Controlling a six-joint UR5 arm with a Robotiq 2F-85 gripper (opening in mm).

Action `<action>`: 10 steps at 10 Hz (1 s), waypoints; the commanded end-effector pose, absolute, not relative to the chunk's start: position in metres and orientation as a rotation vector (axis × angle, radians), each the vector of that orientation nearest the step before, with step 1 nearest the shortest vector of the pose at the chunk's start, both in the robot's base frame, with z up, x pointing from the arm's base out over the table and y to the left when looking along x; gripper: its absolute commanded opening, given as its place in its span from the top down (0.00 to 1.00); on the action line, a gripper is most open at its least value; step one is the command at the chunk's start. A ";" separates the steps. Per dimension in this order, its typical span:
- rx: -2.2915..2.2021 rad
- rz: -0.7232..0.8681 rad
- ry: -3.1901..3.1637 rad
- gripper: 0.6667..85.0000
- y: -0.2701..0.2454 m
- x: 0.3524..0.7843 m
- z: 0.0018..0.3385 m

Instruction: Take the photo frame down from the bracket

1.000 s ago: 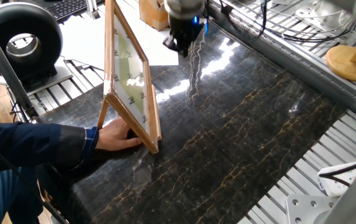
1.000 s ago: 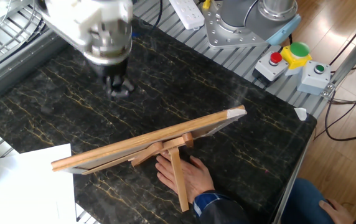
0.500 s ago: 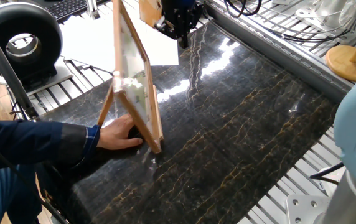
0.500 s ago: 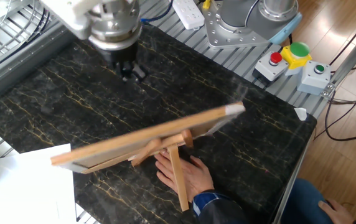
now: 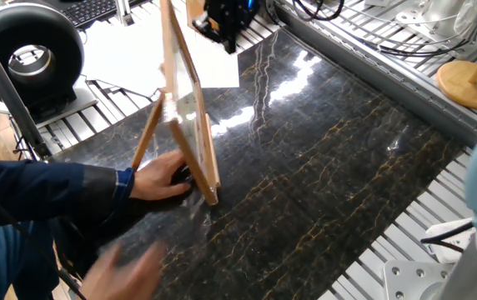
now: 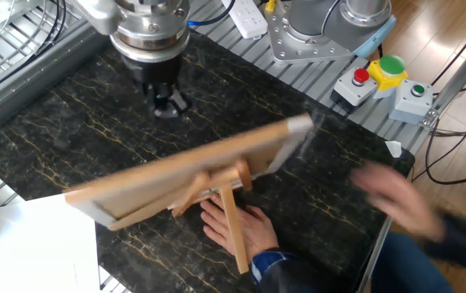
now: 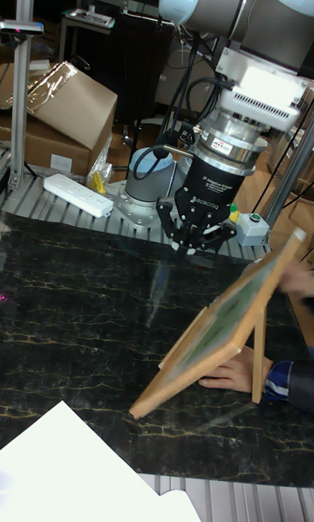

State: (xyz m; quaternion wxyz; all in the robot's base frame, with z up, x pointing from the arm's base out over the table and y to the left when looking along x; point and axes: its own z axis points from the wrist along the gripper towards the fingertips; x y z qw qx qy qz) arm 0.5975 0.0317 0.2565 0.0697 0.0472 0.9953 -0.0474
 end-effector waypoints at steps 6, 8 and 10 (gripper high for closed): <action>0.071 -0.141 2.988 1.00 0.034 0.601 0.268; 0.064 -0.148 3.051 1.00 0.036 0.588 0.292; 0.151 -0.114 3.155 0.91 0.057 0.568 0.330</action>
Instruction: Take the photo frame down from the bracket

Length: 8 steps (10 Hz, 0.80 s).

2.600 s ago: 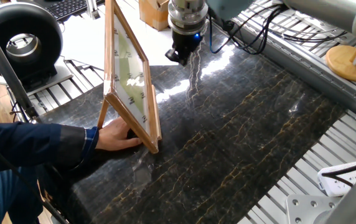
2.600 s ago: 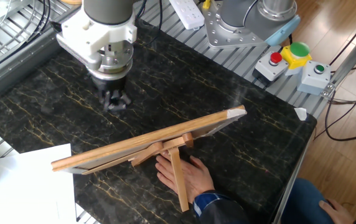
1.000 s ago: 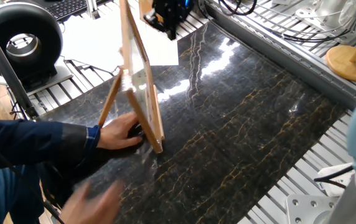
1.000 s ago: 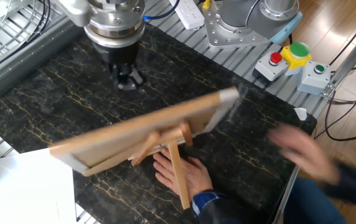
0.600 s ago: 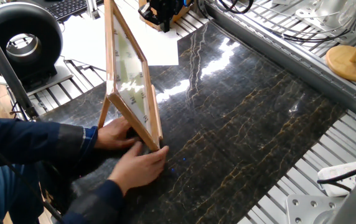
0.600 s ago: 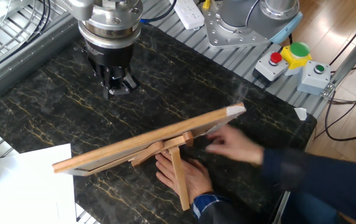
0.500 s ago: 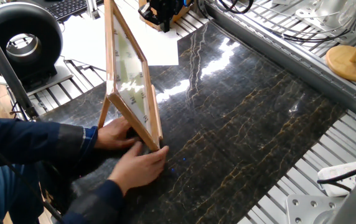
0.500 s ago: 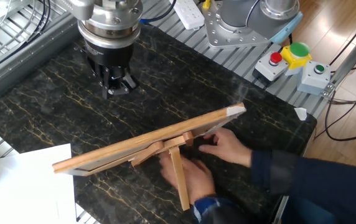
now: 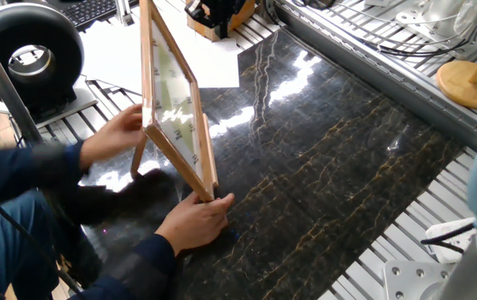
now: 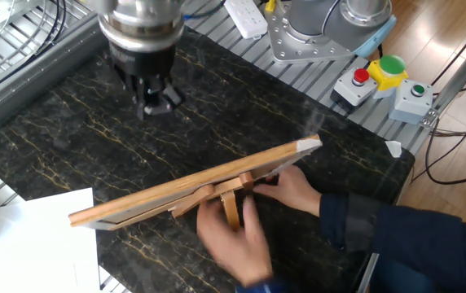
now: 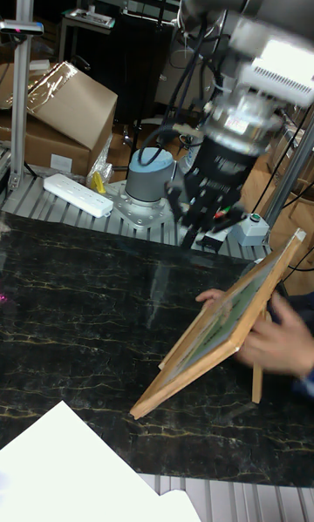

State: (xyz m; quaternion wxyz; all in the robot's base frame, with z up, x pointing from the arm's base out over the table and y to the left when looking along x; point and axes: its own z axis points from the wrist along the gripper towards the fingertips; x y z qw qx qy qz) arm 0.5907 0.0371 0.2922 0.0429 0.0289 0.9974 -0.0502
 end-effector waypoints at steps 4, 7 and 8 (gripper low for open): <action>0.261 -0.107 3.175 0.56 0.091 0.569 0.361; 0.325 -0.057 3.150 0.40 0.112 0.579 0.365; 0.350 -0.060 3.137 0.40 0.113 0.584 0.364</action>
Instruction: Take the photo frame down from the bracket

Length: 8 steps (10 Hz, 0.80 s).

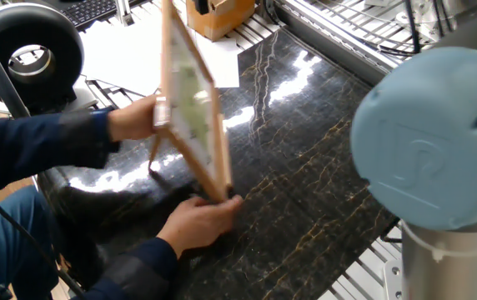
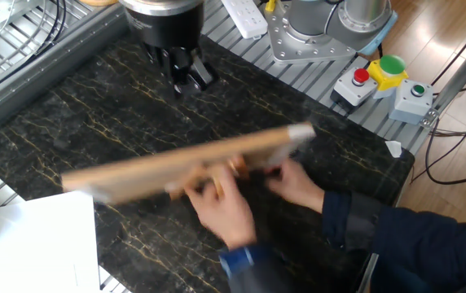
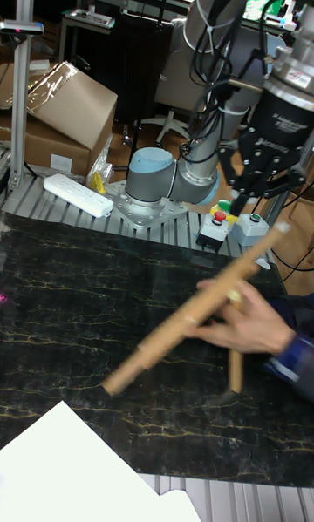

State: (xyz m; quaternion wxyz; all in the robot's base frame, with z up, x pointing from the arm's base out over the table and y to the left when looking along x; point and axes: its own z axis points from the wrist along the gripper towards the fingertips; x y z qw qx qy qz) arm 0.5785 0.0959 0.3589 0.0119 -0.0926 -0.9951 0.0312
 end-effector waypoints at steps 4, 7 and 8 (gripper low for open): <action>-0.381 0.133 -3.111 0.49 0.102 0.588 0.361; -0.257 0.161 -3.124 0.48 0.086 0.587 0.354; -0.242 0.174 -3.135 0.47 0.080 0.589 0.353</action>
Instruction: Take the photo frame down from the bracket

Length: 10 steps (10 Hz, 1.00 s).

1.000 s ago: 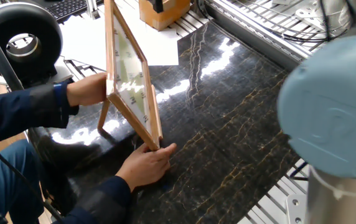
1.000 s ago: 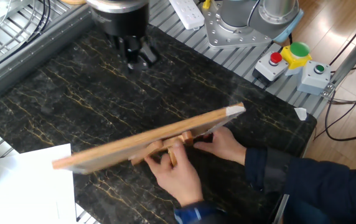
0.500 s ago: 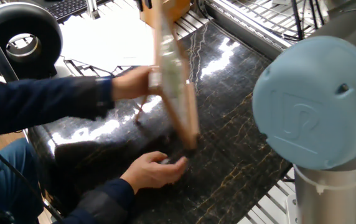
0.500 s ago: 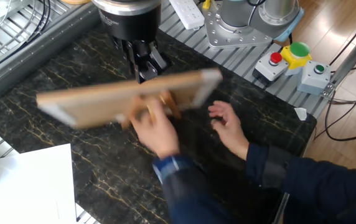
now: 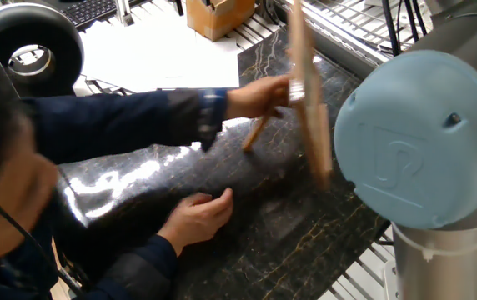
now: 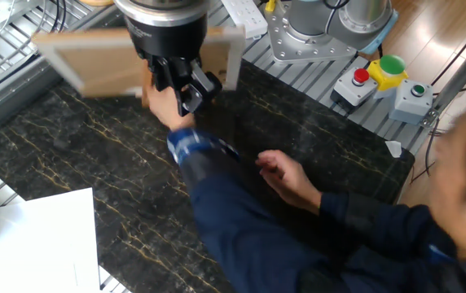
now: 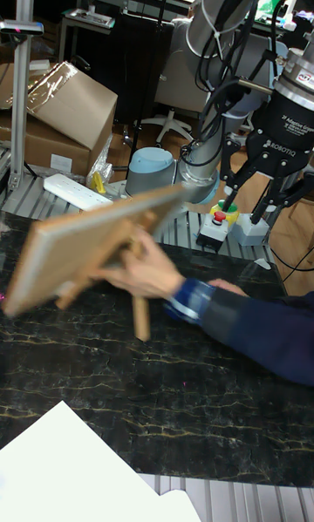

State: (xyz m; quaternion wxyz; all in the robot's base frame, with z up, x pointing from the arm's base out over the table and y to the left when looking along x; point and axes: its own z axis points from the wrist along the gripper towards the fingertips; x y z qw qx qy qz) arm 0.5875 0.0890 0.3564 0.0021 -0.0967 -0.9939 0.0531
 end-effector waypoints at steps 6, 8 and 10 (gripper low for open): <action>0.840 0.249 -2.999 0.48 0.014 0.575 0.341; 1.104 0.279 -2.829 0.51 -0.008 0.565 0.345; 1.009 0.278 -2.879 0.51 -0.007 0.564 0.347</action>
